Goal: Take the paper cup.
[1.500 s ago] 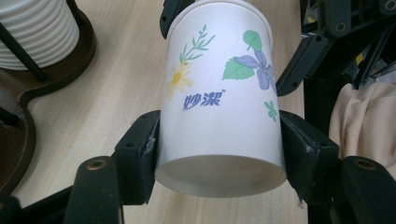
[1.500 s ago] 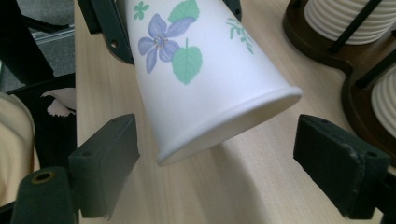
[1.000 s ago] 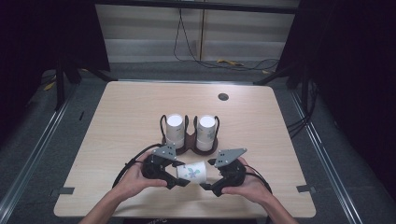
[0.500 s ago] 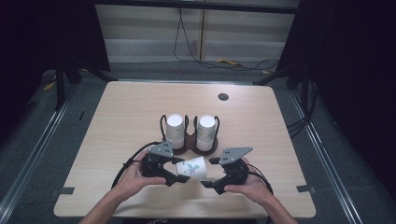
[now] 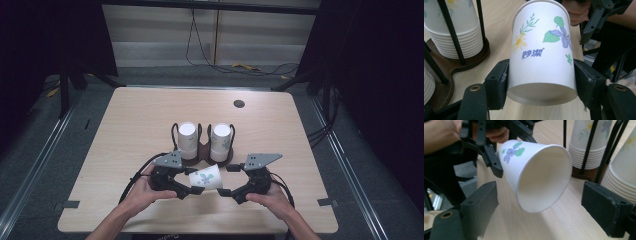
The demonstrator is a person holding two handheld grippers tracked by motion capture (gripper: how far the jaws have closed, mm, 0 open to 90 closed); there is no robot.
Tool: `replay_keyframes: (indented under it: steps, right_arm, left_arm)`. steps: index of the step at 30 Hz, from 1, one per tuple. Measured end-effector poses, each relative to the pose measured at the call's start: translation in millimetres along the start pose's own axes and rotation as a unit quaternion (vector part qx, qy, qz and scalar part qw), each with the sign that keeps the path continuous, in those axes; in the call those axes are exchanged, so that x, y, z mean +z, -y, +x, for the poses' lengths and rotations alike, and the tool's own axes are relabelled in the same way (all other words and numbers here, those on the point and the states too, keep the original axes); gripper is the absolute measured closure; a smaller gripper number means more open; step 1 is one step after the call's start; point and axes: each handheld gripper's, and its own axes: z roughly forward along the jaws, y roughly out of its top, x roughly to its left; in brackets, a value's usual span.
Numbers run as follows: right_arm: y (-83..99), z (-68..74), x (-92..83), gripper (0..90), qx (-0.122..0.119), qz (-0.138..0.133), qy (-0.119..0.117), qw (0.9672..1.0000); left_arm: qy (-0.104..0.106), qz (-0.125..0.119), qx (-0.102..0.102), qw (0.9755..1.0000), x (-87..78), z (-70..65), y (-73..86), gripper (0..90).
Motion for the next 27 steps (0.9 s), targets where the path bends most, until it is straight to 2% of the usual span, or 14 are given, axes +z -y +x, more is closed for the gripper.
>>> replay_keyframes:
  steps: [4, 12, 20, 27]
  right_arm:
    - [-1.6, -0.7, -2.8, 13.9, 0.009, -0.02, -0.01, 0.9997]
    - [-1.8, -0.8, -2.8, 16.9, 0.019, -0.036, -0.015, 0.9991]
    - [-3.0, -3.2, -5.5, 17.7, 0.036, -0.074, -0.028, 0.9963]
    - [-3.3, -2.2, -5.8, 17.8, 0.039, -0.087, -0.035, 0.9949]
  left_arm:
    - [0.001, -0.008, -0.001, 1.0, 0.7, -1.9, 1.0, 34.9]
    - [0.005, -0.015, -0.001, 0.9999, 2.7, -4.2, 1.7, 34.8]
    - [0.011, -0.029, -0.004, 0.9995, 1.7, -6.2, 0.5, 34.8]
    - [0.016, -0.036, -0.002, 0.9992, 1.3, -6.8, -0.3, 34.6]
